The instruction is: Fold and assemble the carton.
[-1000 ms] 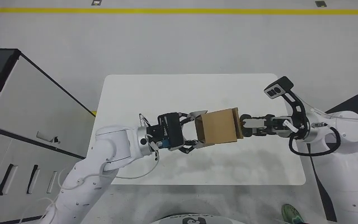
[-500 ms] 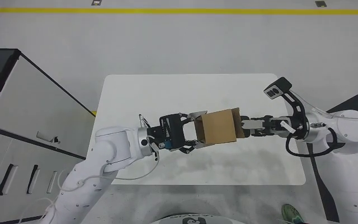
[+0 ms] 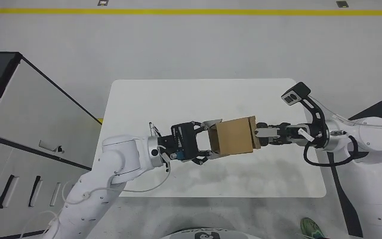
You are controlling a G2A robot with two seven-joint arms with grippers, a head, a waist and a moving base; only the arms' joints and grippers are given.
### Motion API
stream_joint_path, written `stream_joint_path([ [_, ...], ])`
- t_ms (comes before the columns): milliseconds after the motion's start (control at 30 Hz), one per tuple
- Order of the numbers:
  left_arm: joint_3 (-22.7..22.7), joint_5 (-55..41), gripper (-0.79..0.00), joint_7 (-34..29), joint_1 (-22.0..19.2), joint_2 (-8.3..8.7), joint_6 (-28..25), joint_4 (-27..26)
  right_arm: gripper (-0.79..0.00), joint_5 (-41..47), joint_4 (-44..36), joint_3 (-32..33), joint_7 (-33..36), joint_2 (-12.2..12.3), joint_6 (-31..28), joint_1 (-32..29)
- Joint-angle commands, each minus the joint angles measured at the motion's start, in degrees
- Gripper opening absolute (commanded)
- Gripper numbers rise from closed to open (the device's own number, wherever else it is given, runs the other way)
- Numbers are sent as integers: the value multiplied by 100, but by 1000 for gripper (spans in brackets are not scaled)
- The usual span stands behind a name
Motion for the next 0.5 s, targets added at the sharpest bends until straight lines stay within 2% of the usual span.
stream_joint_path([
  [0,7,0,-785,-11,-3,1,1,0,-622,-5,-1,-3,0,5,-5,0],
  [33,7,0,-785,-15,-3,2,15,-1,-603,-2,-1,-4,-1,8,-6,-1],
  [67,7,11,-785,-24,-5,3,16,-4,-523,-18,-6,-3,0,12,-11,0],
  [100,6,19,-785,-28,-7,5,19,-9,-409,-33,-9,-2,0,16,-10,-3],
  [133,5,33,-785,-36,-7,6,25,-13,-351,-43,-13,-1,-1,20,-4,-5],
  [200,6,42,-785,-37,-5,8,27,-20,-342,-84,-27,3,12,30,1,-5],
  [267,9,54,-785,-31,-5,10,28,-22,-369,-110,-37,3,17,38,15,-7],
  [367,18,48,-785,-15,-8,12,22,-18,-453,-124,-44,-6,15,48,25,-9],
  [467,22,45,-785,-8,-13,15,26,-13,-465,-95,-41,-20,10,55,11,-5],
])
